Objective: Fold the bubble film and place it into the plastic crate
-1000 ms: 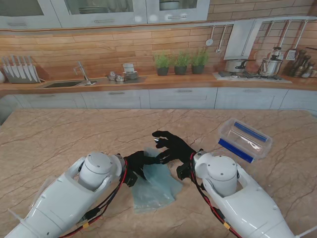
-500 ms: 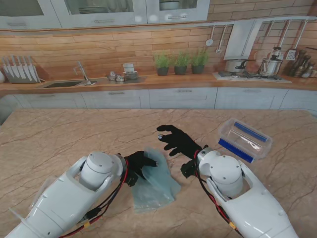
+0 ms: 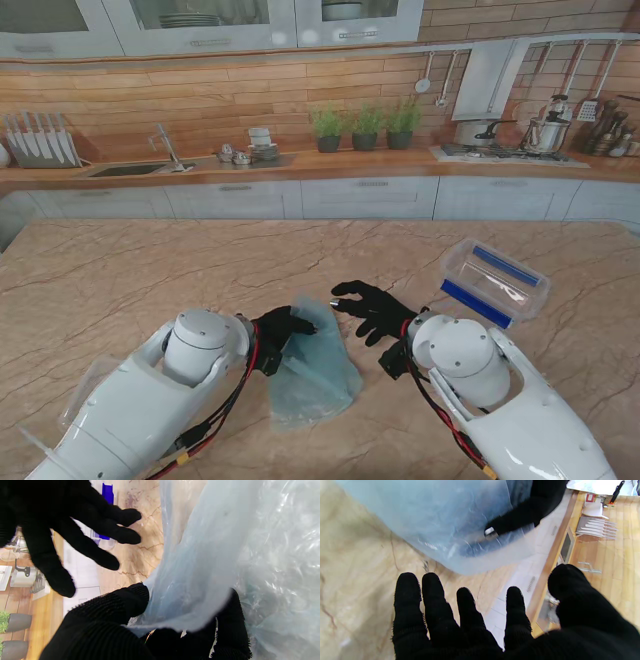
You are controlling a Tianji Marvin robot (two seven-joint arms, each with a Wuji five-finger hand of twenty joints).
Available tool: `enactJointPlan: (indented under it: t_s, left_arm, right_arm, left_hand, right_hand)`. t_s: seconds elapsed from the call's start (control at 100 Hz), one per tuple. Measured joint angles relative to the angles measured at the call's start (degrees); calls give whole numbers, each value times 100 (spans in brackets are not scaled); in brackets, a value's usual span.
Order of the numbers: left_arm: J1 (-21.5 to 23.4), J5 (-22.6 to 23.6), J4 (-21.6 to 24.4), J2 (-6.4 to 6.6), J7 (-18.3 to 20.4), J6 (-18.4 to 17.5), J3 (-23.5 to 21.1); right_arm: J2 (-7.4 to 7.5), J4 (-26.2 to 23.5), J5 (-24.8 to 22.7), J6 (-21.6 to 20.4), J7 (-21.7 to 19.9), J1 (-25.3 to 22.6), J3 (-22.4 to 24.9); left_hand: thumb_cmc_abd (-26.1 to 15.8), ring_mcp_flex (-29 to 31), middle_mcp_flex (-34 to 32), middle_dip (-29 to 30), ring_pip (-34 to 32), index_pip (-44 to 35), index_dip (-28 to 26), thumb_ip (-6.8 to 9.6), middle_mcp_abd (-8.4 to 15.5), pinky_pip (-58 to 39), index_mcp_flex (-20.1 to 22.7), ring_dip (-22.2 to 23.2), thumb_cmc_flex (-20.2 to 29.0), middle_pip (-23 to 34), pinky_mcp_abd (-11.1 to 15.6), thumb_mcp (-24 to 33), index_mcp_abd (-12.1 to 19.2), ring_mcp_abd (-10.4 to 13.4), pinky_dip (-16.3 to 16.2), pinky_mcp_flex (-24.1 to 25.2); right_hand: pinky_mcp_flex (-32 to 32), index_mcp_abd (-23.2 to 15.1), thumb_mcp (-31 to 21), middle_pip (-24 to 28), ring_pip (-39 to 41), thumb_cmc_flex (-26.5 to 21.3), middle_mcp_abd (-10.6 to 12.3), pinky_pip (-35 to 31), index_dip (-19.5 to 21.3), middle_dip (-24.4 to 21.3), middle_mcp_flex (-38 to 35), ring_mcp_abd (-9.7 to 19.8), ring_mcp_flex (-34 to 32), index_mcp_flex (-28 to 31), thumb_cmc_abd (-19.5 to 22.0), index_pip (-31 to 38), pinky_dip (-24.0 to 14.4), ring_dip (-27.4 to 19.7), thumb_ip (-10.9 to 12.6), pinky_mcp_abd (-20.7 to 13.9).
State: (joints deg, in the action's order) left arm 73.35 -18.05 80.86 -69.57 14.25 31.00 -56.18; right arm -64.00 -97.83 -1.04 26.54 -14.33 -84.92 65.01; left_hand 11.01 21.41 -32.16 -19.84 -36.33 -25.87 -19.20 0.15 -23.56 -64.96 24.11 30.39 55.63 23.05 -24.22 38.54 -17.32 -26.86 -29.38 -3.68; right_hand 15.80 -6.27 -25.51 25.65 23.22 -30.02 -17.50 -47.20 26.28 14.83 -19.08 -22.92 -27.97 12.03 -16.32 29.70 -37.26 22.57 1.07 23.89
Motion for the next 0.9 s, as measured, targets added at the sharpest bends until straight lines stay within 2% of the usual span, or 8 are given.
enactJointPlan:
  t_s: [0.21,0.33,0.4,0.46,0.52,0.58,0.69,0.9]
  left_arm:
    - [6,-62,-13,15,63,-24,-25]
    - [-11,-61,-24,41,180,-24,-26]
    - [-20,-61,-32,50,221,-24,-26]
    - [-27,-65,-39,61,272,-33,-23]
    - [-31,-79,-54,74,315,-85,-17]
    - [-23,-107,-58,75,290,-121,-17]
    - [2,-180,-49,69,231,-126,-33]
    - [31,-172,-24,60,198,-125,-45]
  right_arm:
    - [18,277,118,307,-260,261,-335]
    - [144,281,-145,750,-947,466,-560]
    - [171,302,-130,753,-914,498,-595]
    - [163,339,115,752,-675,498,-594]
    - [139,385,350,751,-543,498,-588]
    - [102,429,387,735,-537,498,-584]
    - [14,495,516,669,-432,481,-552]
    - [-117,504,1060,585,-165,390,-435]
  left_hand:
    - [-89,-64,60,19,52,0,80,0,-23,59,-53,-33,-224,-139,39,-40,1,-16,0,74]
    - [-89,-131,183,20,75,39,148,0,-35,165,-57,-35,-225,-151,99,-84,1,-16,0,101]
    - [-106,-131,209,31,117,104,205,0,-35,207,-139,-36,-341,-193,110,-131,1,-13,17,113]
    - [-358,-134,310,50,184,238,267,4,-39,244,-210,-36,-623,-275,114,-976,1,-13,88,136]
    - [-580,-159,356,50,201,328,269,4,-47,252,-230,-36,-649,-316,115,-2712,1,-13,115,151]
    - [-576,-171,356,50,201,451,281,4,-111,264,-230,-36,-783,-328,58,-3588,-5,-51,143,160]
    - [-572,-185,356,50,203,618,285,4,-112,264,-230,-36,-1346,-422,47,-3901,-18,-69,191,165]
    - [-408,-185,356,50,223,703,285,4,-112,287,-230,-31,-1496,-425,48,-3905,-34,-90,202,165]
  right_hand:
    - [-93,-16,121,0,0,0,-1,-48,-45,-12,165,-57,24,-159,37,-5,79,0,0,89]
    - [-100,-18,181,-4,0,0,-5,-88,-45,-15,225,-86,25,-273,199,-50,132,0,1,151]
    - [-102,-18,182,-4,0,0,-5,-91,-64,-15,228,-115,26,-273,199,-50,192,0,1,154]
    - [-113,-19,182,-6,0,0,-5,-91,-68,-15,272,-118,26,-274,199,-50,199,0,1,155]
    - [-115,-19,183,-6,0,0,-5,-93,-70,-15,272,-118,26,-275,199,-50,204,0,1,155]
    - [-118,-19,183,-7,0,0,-5,-94,-71,-15,323,-121,26,-275,199,-50,266,0,1,155]
    - [-163,-19,183,-7,2,0,-7,-144,-71,-15,325,-131,27,-275,199,-50,268,0,1,155]
    - [-163,-19,245,-7,2,0,-14,-146,-71,-15,326,-139,27,-275,305,-50,346,-1,1,156]
